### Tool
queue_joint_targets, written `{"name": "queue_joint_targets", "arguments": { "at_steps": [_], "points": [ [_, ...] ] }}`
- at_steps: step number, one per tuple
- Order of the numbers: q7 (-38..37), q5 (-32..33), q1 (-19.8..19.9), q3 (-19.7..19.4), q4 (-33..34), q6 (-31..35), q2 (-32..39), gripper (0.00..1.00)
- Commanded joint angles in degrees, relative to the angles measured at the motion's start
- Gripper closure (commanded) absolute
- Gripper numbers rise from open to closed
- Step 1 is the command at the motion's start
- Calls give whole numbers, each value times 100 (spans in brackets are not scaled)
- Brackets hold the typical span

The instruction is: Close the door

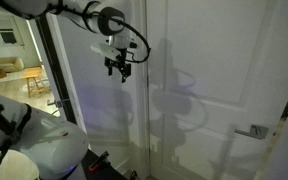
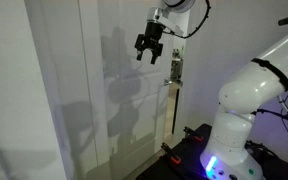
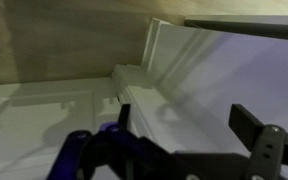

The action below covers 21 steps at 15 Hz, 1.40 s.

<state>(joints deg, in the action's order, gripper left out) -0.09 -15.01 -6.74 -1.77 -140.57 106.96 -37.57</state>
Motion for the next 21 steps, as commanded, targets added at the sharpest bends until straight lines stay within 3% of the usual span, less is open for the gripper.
{"name": "queue_joint_targets", "arguments": {
  "at_steps": [1, 5, 10, 21],
  "points": [
    [54, -57, 118, 90, 19, -34, 7, 0],
    [26, 13, 164, 115, 8, 26, 14, 0],
    [-162, 600, 596, 155, 12, 577, 178, 0],
    [-1423, 1223, 1662, 41, 70, 2075, 1012, 0]
  ]
}}
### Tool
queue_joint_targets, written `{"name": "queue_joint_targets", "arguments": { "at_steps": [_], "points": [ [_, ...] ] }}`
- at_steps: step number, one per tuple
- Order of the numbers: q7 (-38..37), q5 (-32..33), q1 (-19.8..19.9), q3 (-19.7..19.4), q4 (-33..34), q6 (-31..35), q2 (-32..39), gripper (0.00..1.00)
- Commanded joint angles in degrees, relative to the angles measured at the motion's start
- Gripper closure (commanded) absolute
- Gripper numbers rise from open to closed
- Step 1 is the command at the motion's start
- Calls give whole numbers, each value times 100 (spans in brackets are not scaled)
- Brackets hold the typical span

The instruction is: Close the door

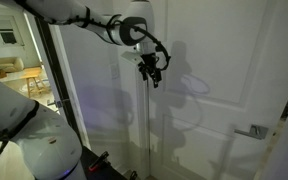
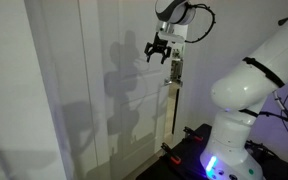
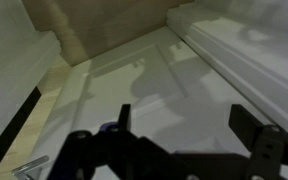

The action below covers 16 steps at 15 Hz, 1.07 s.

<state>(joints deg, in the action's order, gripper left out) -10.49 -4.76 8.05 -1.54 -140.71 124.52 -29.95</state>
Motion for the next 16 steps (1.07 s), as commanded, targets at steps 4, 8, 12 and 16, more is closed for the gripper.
{"name": "queue_joint_targets", "arguments": {
  "at_steps": [4, 8, 12, 16],
  "points": [
    [-745, 450, 427, -9, 164, 718, 596, 0],
    [-1100, 704, 640, -49, 250, 1060, 926, 0],
    [-1125, 869, 764, -223, 375, 1266, 1160, 0],
    [-1025, 937, 875, -470, 516, 1346, 1267, 0]
  ]
}}
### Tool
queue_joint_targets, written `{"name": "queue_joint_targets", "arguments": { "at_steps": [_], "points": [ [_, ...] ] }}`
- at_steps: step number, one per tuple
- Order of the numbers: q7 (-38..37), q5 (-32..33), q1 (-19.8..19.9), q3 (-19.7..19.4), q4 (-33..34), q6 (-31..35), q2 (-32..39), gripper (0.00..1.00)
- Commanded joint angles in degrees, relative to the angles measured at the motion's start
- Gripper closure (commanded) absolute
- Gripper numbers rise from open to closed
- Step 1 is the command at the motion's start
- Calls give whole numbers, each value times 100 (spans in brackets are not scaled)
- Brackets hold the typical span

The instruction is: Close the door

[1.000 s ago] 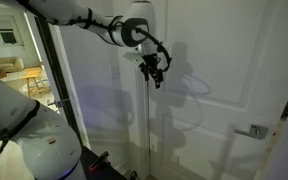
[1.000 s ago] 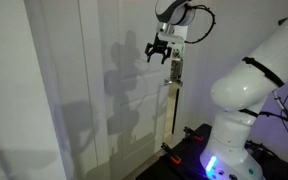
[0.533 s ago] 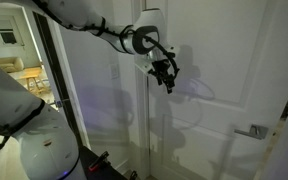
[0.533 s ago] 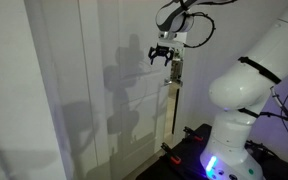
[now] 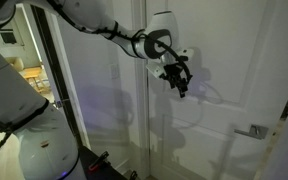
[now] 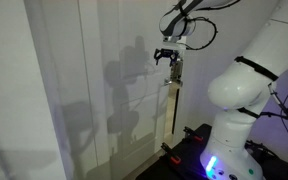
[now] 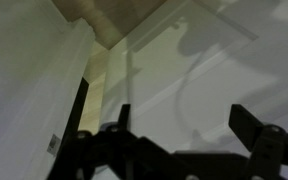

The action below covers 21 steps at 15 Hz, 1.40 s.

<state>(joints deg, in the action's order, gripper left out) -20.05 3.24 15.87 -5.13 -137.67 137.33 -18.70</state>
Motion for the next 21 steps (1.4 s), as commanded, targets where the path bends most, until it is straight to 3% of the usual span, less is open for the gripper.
{"name": "queue_joint_targets", "arguments": {
  "at_steps": [1, 7, 13, 17, 21],
  "points": [
    [-62, 155, 115, -166, 246, 79, 161, 0],
    [-115, 516, 368, -426, 429, 479, 421, 0],
    [-454, 1014, 642, -575, 621, 1334, 1064, 0],
    [-1224, 1512, 693, -603, 782, 1956, 1596, 0],
    [-2086, 2050, 519, -786, 1169, 2086, 2201, 0]
  ]
}}
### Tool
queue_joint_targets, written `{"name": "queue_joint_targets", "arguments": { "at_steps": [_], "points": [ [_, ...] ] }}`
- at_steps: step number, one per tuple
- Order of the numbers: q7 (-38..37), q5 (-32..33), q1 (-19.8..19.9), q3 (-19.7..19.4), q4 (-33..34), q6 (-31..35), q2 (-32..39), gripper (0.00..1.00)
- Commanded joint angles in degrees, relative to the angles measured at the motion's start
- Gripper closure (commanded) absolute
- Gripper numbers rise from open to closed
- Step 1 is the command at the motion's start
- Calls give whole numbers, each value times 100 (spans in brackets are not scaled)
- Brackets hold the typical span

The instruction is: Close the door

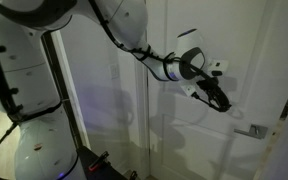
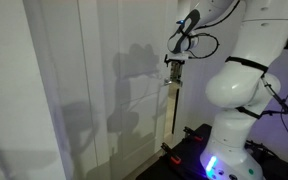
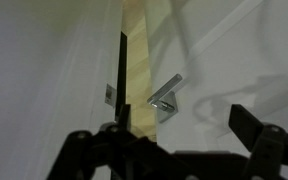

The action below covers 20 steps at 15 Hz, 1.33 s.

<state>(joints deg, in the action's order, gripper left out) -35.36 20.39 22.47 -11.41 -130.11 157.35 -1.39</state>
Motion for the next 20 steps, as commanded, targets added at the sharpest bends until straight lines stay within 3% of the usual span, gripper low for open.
{"name": "queue_joint_targets", "arguments": {
  "at_steps": [1, 4, 13, 20],
  "points": [
    [-683, 423, -210, -240, 554, 63, 635, 0],
    [-866, 457, -425, -529, 960, 9, 1044, 0],
    [-525, -1011, -566, -1037, 1956, 77, 2185, 0],
    [-394, -1707, -549, -1098, 2664, 92, 2986, 0]
  ]
}}
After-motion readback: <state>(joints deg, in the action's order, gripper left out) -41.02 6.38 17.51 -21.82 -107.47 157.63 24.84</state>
